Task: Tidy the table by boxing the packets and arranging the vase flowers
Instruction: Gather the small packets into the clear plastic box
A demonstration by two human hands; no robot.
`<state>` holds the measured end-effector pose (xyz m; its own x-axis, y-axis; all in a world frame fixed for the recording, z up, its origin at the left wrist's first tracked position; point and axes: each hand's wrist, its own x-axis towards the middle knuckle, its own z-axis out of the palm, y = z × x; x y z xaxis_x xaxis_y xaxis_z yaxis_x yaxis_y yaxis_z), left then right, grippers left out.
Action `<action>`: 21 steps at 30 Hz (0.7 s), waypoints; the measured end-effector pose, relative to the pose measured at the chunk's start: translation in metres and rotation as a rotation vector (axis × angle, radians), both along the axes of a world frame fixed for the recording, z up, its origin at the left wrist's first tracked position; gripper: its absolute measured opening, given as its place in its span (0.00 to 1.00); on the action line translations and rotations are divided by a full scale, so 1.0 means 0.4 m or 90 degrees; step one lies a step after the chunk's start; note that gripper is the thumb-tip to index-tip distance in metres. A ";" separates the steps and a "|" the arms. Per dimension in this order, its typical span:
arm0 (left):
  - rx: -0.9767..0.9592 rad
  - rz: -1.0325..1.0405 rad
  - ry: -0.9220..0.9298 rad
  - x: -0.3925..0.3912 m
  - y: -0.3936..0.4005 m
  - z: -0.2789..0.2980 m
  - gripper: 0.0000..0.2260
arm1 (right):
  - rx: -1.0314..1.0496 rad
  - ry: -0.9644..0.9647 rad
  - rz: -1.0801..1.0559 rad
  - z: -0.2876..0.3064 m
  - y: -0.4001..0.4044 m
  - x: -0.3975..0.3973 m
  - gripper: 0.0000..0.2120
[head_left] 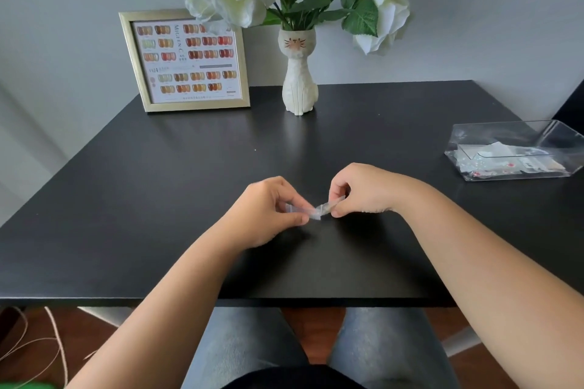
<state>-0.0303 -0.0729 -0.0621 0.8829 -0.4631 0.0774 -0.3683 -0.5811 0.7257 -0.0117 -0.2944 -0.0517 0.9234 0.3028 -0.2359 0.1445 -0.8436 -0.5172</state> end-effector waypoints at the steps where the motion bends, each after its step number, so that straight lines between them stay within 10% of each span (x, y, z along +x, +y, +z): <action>1: -0.015 0.008 -0.018 0.009 -0.013 0.003 0.12 | 0.011 -0.019 -0.016 0.002 -0.011 -0.006 0.04; 21: -0.030 -0.181 -0.150 0.117 -0.517 0.062 0.10 | -0.131 -0.362 -0.386 0.139 -0.590 -0.109 0.05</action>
